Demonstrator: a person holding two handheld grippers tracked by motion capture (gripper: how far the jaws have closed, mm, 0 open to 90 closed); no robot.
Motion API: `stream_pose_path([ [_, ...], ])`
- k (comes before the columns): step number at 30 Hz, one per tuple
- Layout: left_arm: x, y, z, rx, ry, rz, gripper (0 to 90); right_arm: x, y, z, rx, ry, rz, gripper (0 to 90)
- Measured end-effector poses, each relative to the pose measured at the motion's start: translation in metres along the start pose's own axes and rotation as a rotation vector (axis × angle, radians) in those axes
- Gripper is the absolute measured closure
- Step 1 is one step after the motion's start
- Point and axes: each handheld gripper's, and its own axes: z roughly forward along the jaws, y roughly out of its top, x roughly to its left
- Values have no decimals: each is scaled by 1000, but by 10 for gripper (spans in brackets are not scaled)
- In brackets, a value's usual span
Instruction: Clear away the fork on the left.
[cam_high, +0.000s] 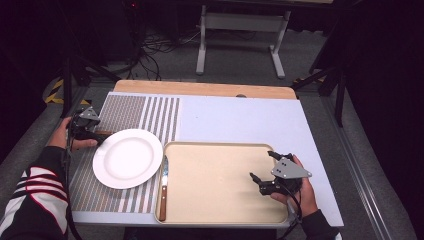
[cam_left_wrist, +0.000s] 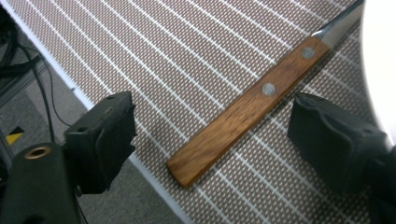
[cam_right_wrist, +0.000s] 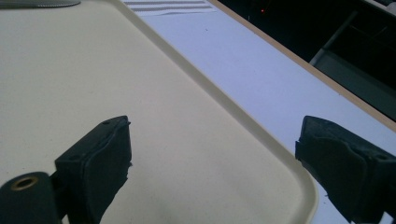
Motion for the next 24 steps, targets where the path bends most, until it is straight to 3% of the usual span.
stream_pose_path([
  [2,-1,0,-1,0,-22,13,251,0,-1,1,6,5,-2,109],
  [4,-1,1,-3,4,-71,35,386,1,-1,2,13,10,-7,109],
  [7,-4,2,-4,6,-100,60,577,1,-2,5,40,25,-10,110],
  [11,-8,6,-4,19,-68,87,646,2,-4,10,58,36,-7,111],
  [14,-11,11,-1,31,7,88,688,2,-4,10,62,38,-8,112],
  [16,-11,12,-1,34,23,86,699,2,-4,10,60,40,-5,112],
  [20,-9,13,1,23,20,54,707,2,-6,9,66,49,-3,112],
  [24,-4,14,6,-8,-6,-19,636,1,-6,10,70,45,6,112],
])
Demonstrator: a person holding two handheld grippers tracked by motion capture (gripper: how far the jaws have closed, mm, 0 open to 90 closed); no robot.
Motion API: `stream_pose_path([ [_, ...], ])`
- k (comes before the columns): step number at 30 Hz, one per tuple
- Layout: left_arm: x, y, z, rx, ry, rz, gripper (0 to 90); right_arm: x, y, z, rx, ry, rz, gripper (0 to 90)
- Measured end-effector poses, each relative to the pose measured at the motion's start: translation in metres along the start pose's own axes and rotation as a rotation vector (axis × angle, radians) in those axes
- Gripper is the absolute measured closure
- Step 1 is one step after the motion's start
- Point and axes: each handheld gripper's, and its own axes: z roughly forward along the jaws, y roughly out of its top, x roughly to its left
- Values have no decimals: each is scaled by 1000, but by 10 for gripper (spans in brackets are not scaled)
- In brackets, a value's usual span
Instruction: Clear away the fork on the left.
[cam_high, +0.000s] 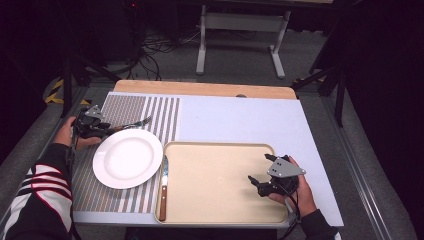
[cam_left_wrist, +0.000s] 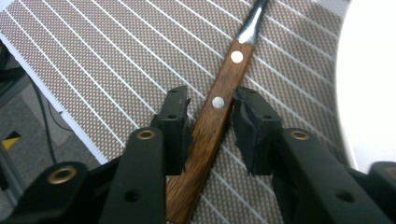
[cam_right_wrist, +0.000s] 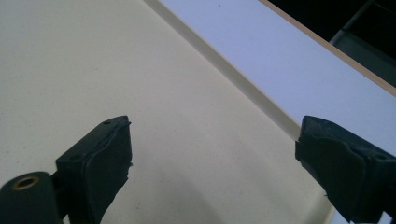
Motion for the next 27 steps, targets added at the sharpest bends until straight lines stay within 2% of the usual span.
stream_pose_path([
  [4,0,7,9,-36,-28,-26,580,-3,-1,1,-8,4,19,112],
  [8,-1,11,13,-49,-42,-22,578,-4,-1,1,-8,6,29,112],
  [9,-2,12,15,-56,-53,-15,594,-4,-1,1,-8,8,28,111],
  [10,-2,13,15,-58,-61,-14,670,-4,-2,1,-8,9,28,111],
  [14,-3,12,15,-67,-79,-16,702,-5,-3,1,-8,16,29,110],
  [22,-9,11,15,-85,-66,-18,769,-4,-3,-1,-10,18,19,111],
  [25,-11,11,14,-78,-41,-23,773,-5,-3,-2,-17,21,16,111],
  [27,-13,11,13,-72,-6,-23,774,-5,-3,-3,-23,22,14,110],
])
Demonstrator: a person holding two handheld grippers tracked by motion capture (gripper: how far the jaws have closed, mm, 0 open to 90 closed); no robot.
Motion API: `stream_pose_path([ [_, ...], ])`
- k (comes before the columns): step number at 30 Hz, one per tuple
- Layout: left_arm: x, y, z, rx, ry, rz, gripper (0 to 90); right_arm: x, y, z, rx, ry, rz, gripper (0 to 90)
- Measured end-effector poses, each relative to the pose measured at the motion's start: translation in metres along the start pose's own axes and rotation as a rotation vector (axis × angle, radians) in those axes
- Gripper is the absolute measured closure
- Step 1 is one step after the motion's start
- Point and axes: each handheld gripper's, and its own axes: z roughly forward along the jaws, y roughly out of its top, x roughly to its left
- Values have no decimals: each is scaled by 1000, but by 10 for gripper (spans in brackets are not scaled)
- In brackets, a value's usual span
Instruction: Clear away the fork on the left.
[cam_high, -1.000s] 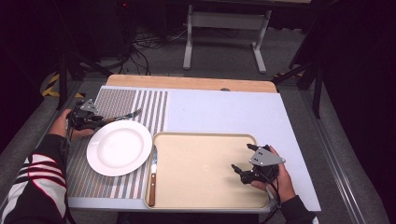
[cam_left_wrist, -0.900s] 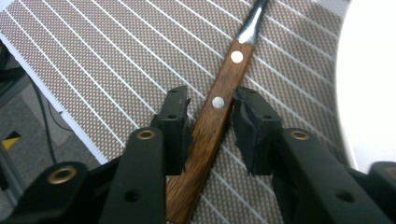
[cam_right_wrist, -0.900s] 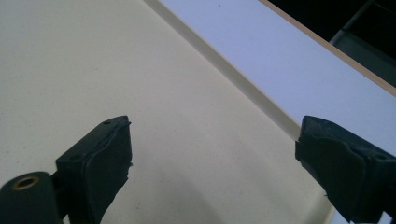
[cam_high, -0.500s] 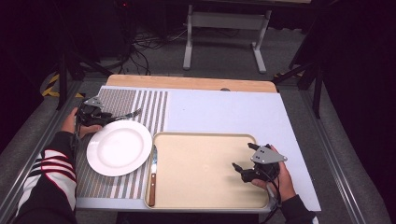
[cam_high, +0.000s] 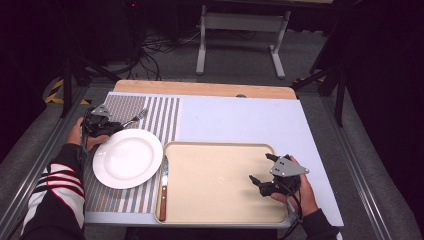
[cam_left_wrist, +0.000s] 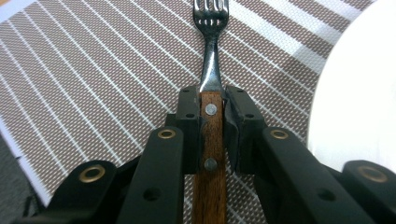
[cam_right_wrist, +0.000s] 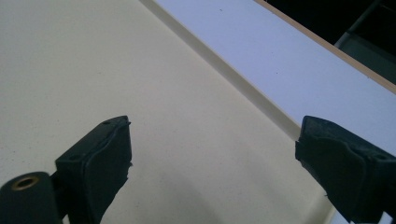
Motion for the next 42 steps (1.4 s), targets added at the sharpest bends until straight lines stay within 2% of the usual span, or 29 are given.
stream_pose_path([
  [1,0,0,0,0,0,0,774,0,0,0,-1,1,0,111],
  [5,-1,-1,-3,-2,79,-7,775,-2,0,-1,-6,-3,-1,111],
  [8,-5,0,-8,-37,125,-24,775,-2,0,-2,-9,-8,-8,111],
  [12,-10,4,-15,-71,165,-30,775,-4,1,-3,-20,-13,-12,111],
  [17,-17,9,-23,-113,213,-28,775,-7,2,-6,-41,-19,19,112],
  [21,-22,11,-30,-153,220,-44,775,-10,4,-12,-78,-36,32,113],
  [26,-29,14,-38,-200,225,-45,775,-13,8,-18,-133,-92,49,119],
  [27,-31,15,-40,-212,215,-47,775,-14,9,-19,-139,-98,52,119],
  [32,-41,17,-52,-281,201,-44,775,-14,11,-23,-179,-109,53,118],
  [35,-49,21,-57,-295,208,-25,775,-11,11,-25,-201,-115,66,118],
  [38,-57,25,-62,-324,220,-21,775,-8,12,-28,-218,-119,55,118],
  [39,-62,28,-65,-344,213,-18,775,-7,13,-28,-227,-111,60,118],
  [40,-62,28,-65,-344,213,-18,775,-7,13,-28,-227,-111,60,118],
  [42,-70,32,-68,-357,213,-1,775,-5,13,-28,-228,-106,60,117],
])
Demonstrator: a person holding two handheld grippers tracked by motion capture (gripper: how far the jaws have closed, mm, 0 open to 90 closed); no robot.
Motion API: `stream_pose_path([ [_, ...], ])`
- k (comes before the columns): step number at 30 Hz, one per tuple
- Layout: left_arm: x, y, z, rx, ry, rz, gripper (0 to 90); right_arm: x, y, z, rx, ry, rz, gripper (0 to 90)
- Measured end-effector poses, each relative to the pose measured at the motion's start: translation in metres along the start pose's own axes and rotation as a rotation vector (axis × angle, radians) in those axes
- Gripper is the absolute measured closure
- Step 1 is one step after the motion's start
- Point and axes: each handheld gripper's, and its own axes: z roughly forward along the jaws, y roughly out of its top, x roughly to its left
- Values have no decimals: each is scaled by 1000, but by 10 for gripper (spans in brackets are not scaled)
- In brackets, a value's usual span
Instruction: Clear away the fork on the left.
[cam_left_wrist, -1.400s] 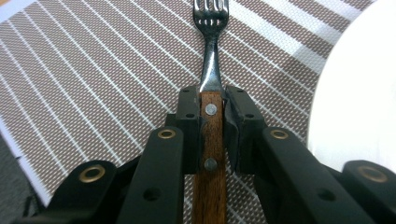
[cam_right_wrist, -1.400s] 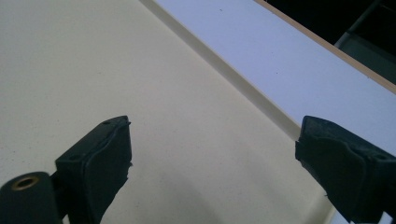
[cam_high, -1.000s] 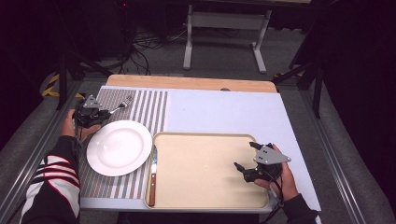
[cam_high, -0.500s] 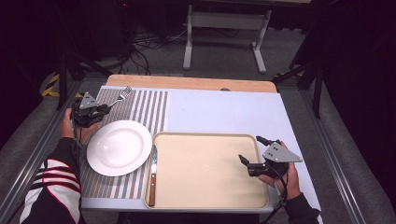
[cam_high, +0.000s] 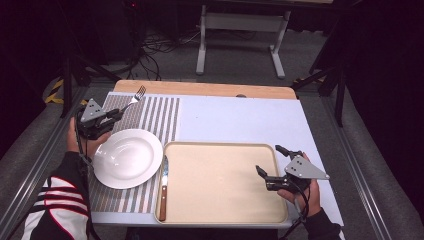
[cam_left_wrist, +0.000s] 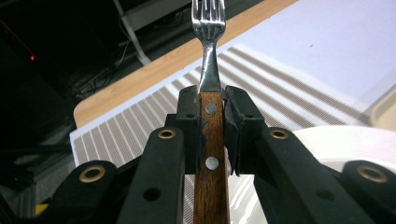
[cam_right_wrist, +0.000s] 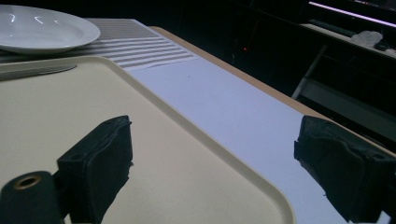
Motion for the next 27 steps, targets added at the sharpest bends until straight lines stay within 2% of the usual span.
stream_pose_path([
  [5,-23,13,-11,-61,-31,32,775,6,1,0,1,8,-21,117],
  [6,-23,13,-11,-61,-31,32,775,7,1,0,0,9,-23,117],
  [8,-32,17,-15,-78,-41,46,775,8,2,-1,-2,10,-24,117],
  [11,-44,21,-20,-106,-61,48,775,10,4,-2,-9,8,-30,117],
  [12,-54,24,-23,-128,-85,43,775,10,4,-3,-7,7,-32,117],
  [13,-54,24,-23,-128,-85,43,775,10,4,-3,-6,9,-33,117],
  [14,-60,25,-24,-134,-97,46,775,10,4,-3,-6,9,-33,117],
  [15,-72,29,-25,-146,-118,63,775,11,5,-4,-9,8,-34,117],
  [16,-78,31,-26,-149,-131,72,775,11,5,-4,-7,7,-37,117],
  [17,-78,31,-26,-149,-131,72,775,11,5,-5,-6,6,-37,117],
  [22,-109,39,-30,-163,-184,121,775,11,7,-7,-6,-1,-45,117],
  [23,-115,39,-31,-161,-197,121,775,10,8,-9,-7,-9,-53,118],
  [25,-129,39,-31,-152,-211,151,775,10,8,-10,-8,-13,-54,118],
  [27,-141,38,-32,-159,-245,158,775,9,8,-13,-9,-23,-49,118],
])
